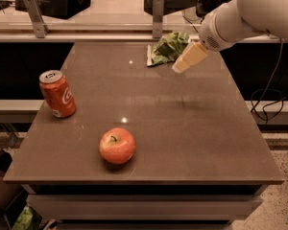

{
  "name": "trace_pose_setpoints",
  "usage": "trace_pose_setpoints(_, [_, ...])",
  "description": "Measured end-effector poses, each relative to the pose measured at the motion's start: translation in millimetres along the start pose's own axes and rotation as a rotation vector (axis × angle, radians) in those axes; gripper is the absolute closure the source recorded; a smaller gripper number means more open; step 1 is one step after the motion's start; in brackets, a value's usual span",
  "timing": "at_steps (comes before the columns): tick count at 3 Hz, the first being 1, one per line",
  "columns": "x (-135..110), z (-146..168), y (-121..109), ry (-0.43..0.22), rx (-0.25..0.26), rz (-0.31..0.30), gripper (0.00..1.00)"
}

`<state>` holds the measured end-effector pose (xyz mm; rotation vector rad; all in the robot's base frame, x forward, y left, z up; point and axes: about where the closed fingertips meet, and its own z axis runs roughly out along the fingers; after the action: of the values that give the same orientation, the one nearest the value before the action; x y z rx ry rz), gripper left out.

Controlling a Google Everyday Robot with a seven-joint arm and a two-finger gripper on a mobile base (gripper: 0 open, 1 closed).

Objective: Move green jalapeno chip bag near apple

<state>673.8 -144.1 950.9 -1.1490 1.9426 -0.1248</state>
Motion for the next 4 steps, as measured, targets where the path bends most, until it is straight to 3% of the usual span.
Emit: trace_pose_setpoints(4, [-25,106,13,-0.065,-0.082,0.059,0.00])
